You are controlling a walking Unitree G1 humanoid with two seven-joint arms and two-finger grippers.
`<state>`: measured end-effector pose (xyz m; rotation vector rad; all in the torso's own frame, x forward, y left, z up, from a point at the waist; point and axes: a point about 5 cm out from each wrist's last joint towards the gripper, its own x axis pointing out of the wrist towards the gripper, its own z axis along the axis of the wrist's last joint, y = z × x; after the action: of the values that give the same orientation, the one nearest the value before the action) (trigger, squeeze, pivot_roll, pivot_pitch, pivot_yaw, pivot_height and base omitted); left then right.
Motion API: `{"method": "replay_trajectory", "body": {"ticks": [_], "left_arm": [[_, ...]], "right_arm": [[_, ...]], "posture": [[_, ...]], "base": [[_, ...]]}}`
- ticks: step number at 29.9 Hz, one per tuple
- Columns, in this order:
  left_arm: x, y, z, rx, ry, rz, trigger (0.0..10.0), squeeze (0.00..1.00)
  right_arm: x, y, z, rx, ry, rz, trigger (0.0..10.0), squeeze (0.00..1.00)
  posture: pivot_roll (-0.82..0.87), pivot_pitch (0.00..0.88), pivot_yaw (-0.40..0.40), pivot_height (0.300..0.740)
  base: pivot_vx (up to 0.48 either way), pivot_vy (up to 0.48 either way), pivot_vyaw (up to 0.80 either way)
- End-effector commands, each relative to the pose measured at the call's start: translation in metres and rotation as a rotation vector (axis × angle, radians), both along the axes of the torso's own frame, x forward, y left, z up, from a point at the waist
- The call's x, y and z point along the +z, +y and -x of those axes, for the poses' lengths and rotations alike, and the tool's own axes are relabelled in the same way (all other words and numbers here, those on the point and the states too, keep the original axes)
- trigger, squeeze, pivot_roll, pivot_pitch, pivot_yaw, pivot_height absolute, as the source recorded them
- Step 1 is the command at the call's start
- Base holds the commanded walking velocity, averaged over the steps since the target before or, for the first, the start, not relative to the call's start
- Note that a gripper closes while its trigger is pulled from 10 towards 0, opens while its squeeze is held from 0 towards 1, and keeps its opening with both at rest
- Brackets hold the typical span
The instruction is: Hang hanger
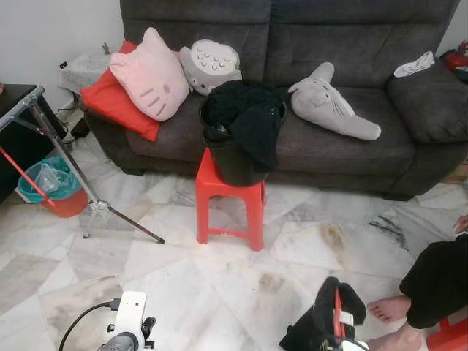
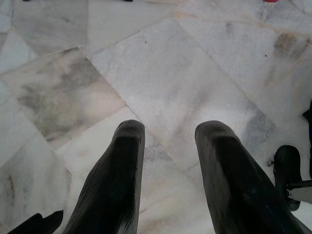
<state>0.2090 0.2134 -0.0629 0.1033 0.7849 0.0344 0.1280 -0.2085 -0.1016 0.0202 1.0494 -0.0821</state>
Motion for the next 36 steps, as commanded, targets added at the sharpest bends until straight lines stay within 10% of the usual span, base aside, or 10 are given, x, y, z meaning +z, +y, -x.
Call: {"method": "replay_trajectory", "body": {"ticks": [1, 36], "left_arm": [[0.0, 0.003, 0.0, 0.007, 0.008, -0.006, 10.0, 0.0], [-0.001, 0.001, 0.003, 0.002, 0.012, 0.005, 10.0, 0.0]], "right_arm": [[0.001, 0.003, -0.003, -0.007, -0.016, -0.006, 10.0, 0.0], [-0.002, 0.018, 0.0, 0.02, -0.014, -0.016, 10.0, 0.0]], "posture": [[-0.02, 0.042, 0.049, 0.74], [-0.02, 0.035, 0.046, 0.74]], "base": [[0.0, 0.0, 0.0], [0.0, 0.0, 0.0]]}}
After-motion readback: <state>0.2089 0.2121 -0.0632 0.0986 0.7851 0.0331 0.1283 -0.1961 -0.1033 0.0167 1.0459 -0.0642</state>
